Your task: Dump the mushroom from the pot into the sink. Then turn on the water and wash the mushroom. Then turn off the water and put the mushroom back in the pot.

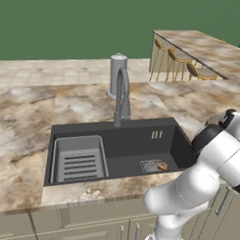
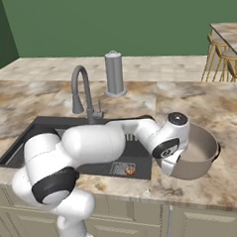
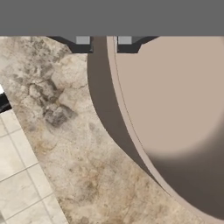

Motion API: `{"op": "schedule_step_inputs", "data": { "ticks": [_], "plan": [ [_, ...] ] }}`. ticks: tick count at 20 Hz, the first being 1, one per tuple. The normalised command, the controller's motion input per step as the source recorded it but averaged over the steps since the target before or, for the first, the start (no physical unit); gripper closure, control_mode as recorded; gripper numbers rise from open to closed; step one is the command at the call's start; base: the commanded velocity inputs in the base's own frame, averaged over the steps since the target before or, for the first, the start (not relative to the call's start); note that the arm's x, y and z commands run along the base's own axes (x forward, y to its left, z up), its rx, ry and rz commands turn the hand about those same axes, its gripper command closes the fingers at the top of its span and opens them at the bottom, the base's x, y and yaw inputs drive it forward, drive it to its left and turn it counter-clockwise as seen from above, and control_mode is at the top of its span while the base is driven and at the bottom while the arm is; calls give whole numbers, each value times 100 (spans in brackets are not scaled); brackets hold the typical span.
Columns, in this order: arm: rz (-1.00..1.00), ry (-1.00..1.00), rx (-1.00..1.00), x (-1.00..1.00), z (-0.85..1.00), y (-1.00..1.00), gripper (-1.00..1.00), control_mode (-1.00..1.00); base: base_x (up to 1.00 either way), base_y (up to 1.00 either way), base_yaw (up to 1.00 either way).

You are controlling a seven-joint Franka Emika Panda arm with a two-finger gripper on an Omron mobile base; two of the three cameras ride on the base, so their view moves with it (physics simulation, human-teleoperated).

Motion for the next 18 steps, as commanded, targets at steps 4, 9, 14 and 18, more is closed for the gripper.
{"op": "schedule_step_inputs", "data": {
  "ticks": [4,9,14,18],
  "plan": [
    [-1,-1,0,0,-5,0,-100,-100,0,0,0],
    [0,-16,0,-6,0,0,-100,-100,0,0,0],
    [0,-27,3,-17,12,0,-100,-100,0,0,0],
    [0,-24,1,-18,31,17,-100,-100,0,0,0]
  ]
}}
